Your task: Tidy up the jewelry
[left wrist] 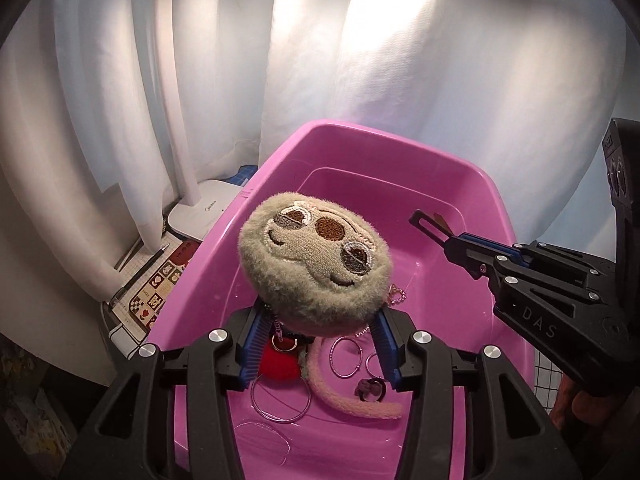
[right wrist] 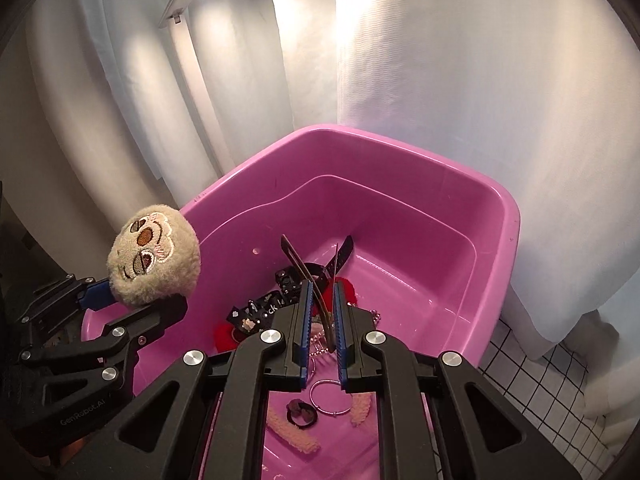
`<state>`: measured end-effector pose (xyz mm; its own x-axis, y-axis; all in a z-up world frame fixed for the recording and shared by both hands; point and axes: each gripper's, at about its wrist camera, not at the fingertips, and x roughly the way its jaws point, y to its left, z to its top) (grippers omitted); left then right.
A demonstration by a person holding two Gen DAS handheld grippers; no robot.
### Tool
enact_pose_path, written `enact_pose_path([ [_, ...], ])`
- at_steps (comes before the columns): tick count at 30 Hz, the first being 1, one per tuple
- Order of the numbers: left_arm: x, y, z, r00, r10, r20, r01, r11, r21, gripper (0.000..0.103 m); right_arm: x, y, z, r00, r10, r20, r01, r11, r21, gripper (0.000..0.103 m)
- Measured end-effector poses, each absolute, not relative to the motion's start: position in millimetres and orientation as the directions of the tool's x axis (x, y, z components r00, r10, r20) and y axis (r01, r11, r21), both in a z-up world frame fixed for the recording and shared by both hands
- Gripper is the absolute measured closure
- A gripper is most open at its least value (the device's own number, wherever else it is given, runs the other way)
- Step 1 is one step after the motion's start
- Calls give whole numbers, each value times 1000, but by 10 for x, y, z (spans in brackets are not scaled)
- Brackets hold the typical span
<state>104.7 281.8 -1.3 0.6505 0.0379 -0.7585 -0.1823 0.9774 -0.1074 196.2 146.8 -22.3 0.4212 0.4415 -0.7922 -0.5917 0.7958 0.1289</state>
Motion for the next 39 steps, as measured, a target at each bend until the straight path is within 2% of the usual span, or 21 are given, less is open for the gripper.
enact_pose_path([
  [4, 1122, 2889, -101, 618, 25, -785, -204, 970, -130, 48, 2018, 1519, -296, 415, 419, -808, -576, 808, 124, 88],
  [5, 1133, 2905, -109, 612, 23, -791, -212, 968, -135, 46, 2022, 1521, -300, 418, 412, -810, -573, 811, 117, 76],
  [6, 1143, 2921, -116, 606, 22, -795, -218, 966, -140, 39, 2018, 1515, -291, 431, 405, -806, -570, 815, 105, 60],
  [7, 1151, 2937, -117, 602, 24, -798, -226, 964, -141, 28, 2016, 1499, -269, 448, 397, -801, -563, 821, 91, 51],
  [8, 1152, 2949, -107, 601, 29, -798, -235, 962, -141, 24, 2011, 1487, -250, 463, 396, -793, -560, 824, 84, 45],
  [13, 1170, 3005, -90, 589, 44, -807, -254, 958, -134, 19, 1987, 1470, -199, 490, 378, -785, -559, 828, 49, 45],
  [39, 1136, 2999, -71, 564, 115, -818, -290, 955, -66, 18, 1810, 1395, -87, 506, 371, -779, -559, 829, 32, 45],
])
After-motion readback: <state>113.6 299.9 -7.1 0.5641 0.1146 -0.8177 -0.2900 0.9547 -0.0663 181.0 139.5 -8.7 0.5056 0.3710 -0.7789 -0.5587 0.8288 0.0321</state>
